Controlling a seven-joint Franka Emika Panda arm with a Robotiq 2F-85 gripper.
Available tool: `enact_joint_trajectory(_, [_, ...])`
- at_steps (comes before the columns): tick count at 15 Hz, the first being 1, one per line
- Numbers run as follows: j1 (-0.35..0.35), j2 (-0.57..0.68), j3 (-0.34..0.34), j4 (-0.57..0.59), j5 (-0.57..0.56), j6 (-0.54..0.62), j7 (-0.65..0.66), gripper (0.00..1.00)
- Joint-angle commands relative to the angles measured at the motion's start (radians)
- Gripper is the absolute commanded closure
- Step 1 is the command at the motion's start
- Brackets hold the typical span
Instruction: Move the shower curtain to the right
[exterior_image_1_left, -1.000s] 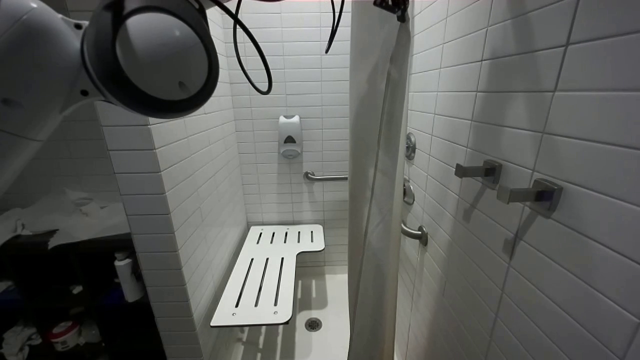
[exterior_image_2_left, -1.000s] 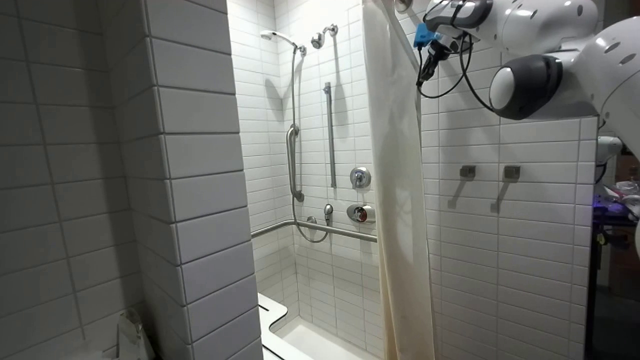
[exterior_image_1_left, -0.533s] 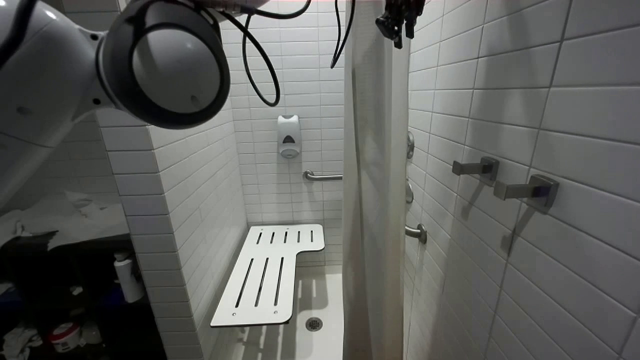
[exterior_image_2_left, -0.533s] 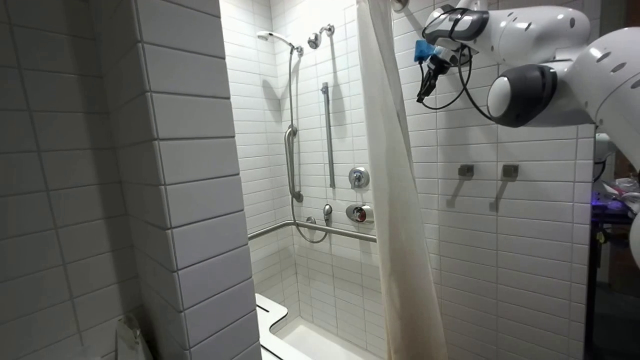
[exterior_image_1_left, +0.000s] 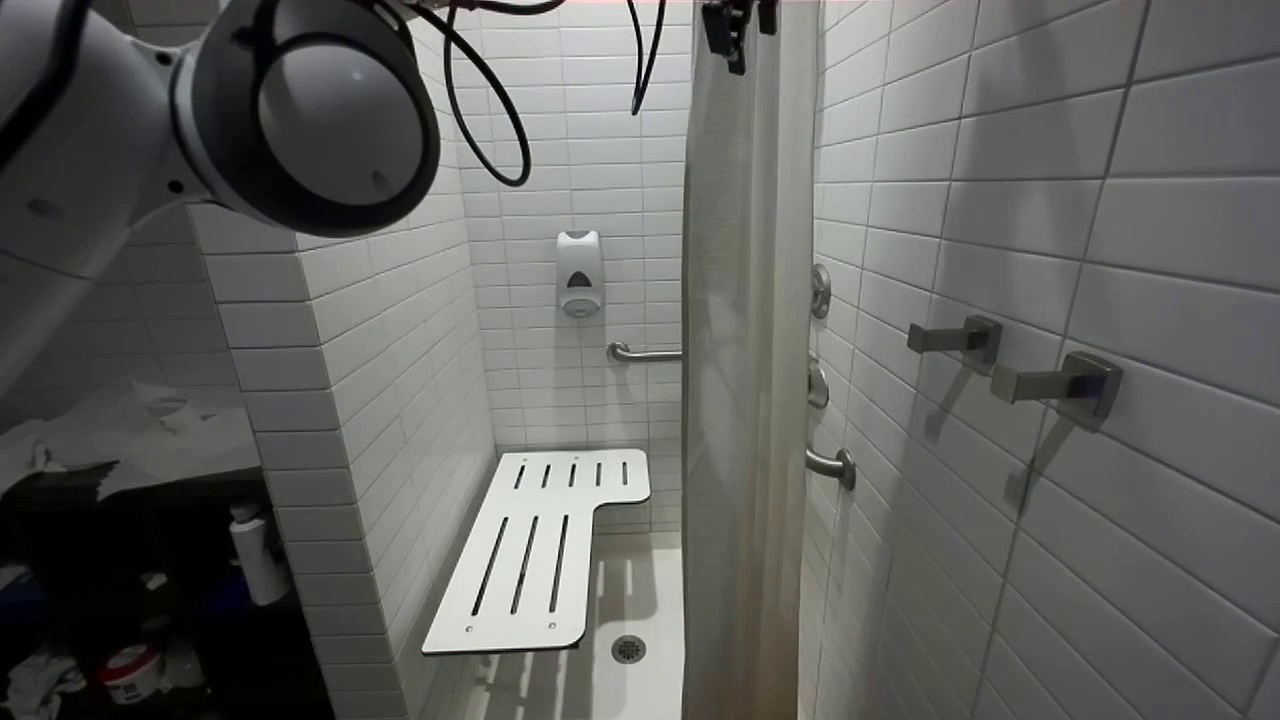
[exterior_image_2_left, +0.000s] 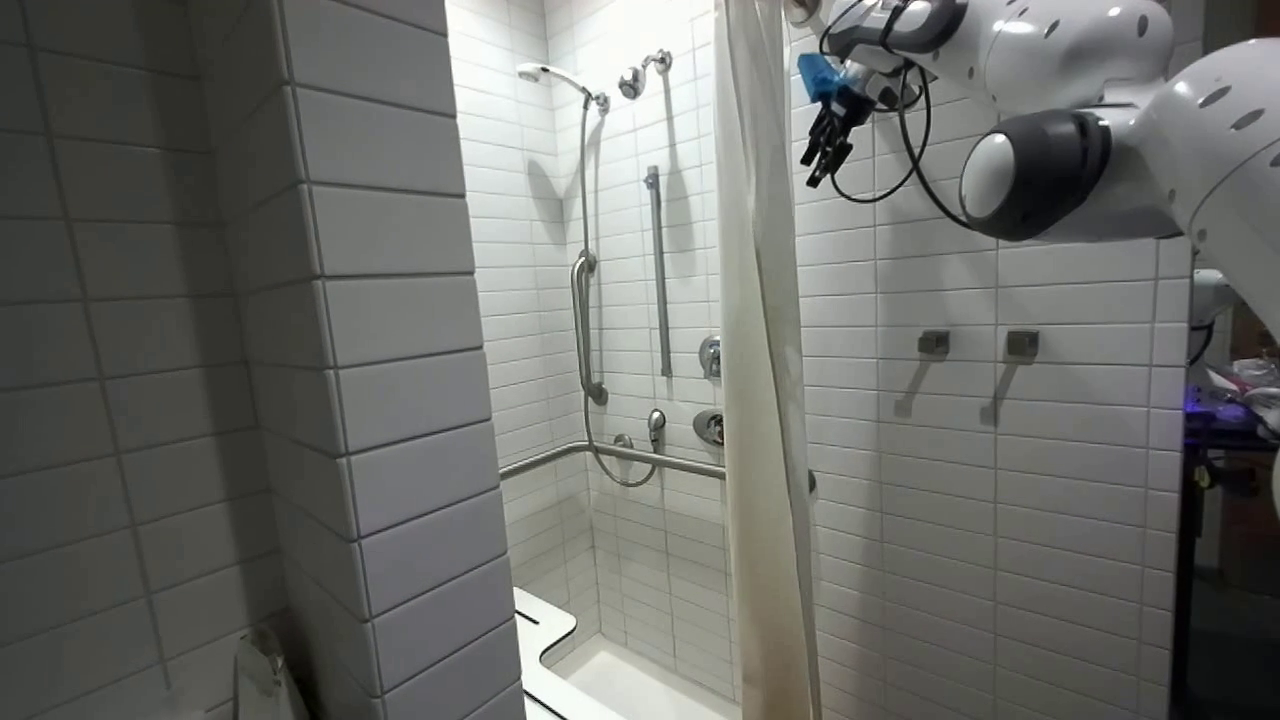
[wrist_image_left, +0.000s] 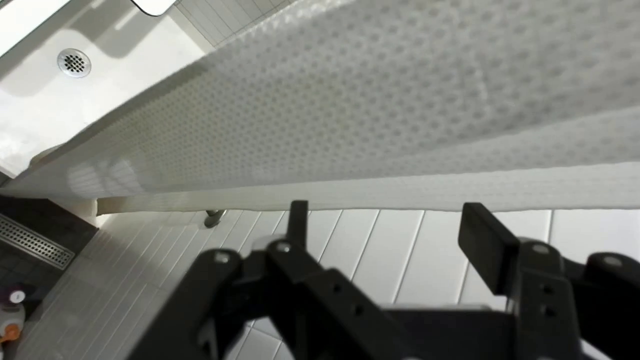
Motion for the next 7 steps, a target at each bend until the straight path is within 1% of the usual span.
enact_joint_trajectory(1, [-0.003,-0.017,-0.002,-0.032,0.003,0.012,-0.006,0.22])
enact_joint_trajectory(7, [-0.008,-0.017,-0.003,-0.035,0.004,0.012,-0.013,0.22])
